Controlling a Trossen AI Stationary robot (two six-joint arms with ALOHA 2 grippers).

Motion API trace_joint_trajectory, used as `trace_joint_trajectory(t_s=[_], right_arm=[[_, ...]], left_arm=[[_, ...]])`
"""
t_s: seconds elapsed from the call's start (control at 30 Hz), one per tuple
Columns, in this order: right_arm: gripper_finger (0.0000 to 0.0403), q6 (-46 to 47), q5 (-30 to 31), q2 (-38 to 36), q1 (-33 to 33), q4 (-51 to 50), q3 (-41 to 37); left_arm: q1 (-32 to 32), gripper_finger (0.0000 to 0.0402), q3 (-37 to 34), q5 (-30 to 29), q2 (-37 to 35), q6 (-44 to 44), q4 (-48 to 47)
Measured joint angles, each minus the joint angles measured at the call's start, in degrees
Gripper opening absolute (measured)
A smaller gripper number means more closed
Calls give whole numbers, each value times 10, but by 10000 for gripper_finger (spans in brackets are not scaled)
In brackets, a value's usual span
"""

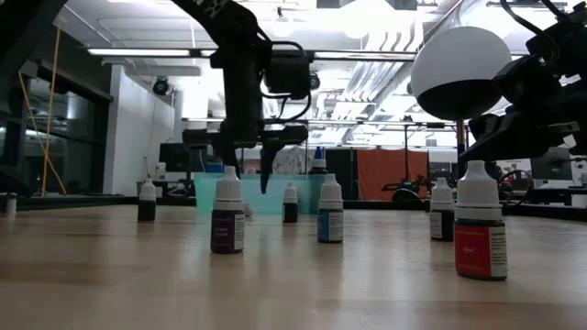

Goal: Pick & Place food coloring
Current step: Put the small black food coloring bottle into the blue transparent bin

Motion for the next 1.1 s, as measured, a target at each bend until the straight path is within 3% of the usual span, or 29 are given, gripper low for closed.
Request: trace_joint_trajectory(t_s=[0.3, 1.1], right_arm=[[0, 0, 0, 0, 0, 3, 0], [0, 0, 0, 0, 0, 3, 0]], left_arm=[[0, 160, 0, -19, 11, -56, 2], [0, 160, 0, -37, 23, -91, -4]])
